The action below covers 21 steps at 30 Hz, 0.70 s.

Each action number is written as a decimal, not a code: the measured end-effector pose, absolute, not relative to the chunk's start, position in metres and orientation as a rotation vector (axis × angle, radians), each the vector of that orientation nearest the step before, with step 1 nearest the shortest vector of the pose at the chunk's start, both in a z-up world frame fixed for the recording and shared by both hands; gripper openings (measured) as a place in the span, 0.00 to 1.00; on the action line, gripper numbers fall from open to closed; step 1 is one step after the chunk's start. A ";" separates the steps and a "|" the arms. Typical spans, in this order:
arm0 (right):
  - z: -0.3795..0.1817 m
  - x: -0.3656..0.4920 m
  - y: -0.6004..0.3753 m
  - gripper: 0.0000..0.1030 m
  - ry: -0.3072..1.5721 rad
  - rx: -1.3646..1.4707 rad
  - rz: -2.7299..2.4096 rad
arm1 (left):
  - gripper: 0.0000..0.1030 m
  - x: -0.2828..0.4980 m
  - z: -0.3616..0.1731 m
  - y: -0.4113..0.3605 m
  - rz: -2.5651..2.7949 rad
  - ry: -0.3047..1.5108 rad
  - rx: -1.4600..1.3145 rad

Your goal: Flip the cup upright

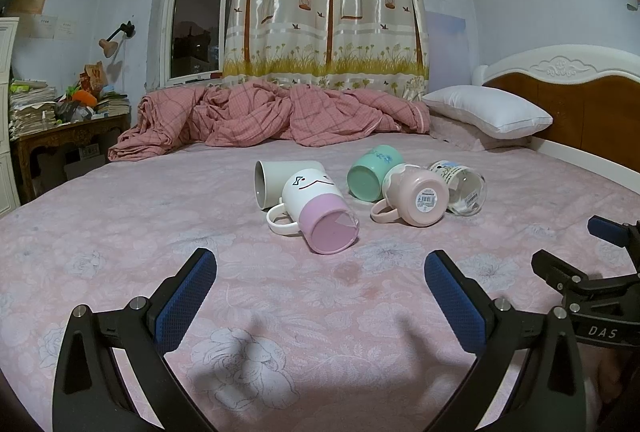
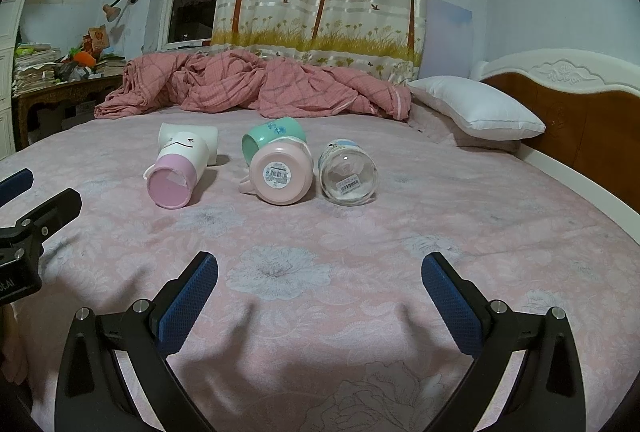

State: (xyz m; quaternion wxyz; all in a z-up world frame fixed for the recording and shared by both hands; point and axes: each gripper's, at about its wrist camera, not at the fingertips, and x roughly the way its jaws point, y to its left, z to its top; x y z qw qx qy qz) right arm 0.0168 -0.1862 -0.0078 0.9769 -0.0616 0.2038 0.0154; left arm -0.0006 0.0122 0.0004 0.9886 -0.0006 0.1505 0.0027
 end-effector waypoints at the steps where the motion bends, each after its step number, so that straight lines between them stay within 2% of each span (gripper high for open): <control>1: -0.007 0.016 -0.186 1.00 0.412 -0.124 0.030 | 1.00 -0.001 0.000 0.012 0.005 0.302 -0.001; 21: -0.009 0.017 -0.186 1.00 0.412 -0.125 0.030 | 1.00 -0.001 -0.001 0.013 0.008 0.304 0.002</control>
